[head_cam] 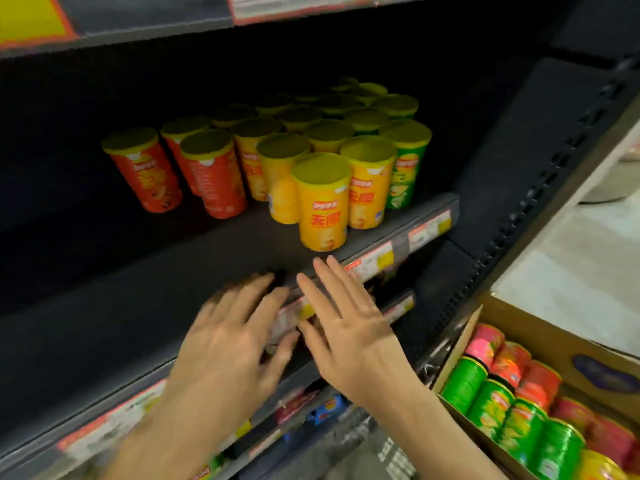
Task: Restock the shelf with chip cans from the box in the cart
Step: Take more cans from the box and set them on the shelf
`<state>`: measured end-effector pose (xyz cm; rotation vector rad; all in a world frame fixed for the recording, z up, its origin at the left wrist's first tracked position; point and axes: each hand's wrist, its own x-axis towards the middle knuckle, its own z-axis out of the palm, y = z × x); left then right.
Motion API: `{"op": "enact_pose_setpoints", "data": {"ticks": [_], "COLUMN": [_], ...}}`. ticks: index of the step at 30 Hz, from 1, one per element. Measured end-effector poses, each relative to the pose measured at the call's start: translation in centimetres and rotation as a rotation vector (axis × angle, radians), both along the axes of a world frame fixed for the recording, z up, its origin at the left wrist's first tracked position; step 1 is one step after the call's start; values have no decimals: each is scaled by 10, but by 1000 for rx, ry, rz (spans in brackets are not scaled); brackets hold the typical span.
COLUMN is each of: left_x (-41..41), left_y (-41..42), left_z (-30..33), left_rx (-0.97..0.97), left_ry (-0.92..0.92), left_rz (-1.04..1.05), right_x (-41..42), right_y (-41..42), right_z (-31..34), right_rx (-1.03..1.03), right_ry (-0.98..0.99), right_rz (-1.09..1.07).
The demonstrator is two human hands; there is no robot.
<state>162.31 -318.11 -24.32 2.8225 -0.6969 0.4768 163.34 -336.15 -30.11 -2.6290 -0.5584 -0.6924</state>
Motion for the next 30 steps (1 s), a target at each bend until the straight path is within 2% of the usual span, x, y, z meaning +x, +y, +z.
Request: {"op": "enact_pose_setpoints", "data": {"ticks": [4, 16, 20, 27, 30], "left_x": [-5, 13, 6, -1, 1], "left_y": [-61, -234, -298, -389, -416], "left_z": [-27, -93, -115, -170, -186], "left_rx": [-66, 60, 101, 240, 295], "left_ry": [-24, 122, 189, 296, 314], "left_rz": [-209, -621, -743, -875, -884], "right_x": [-25, -103, -127, -162, -162], "right_y": [-50, -173, -220, -306, -346], "right_z": [-14, -71, -96, -167, -206], "right_rx": [-20, 154, 219, 403, 545], "right_ry": [91, 274, 294, 533, 718], "right_rz": [-115, -651, -753, -919, -989]}}
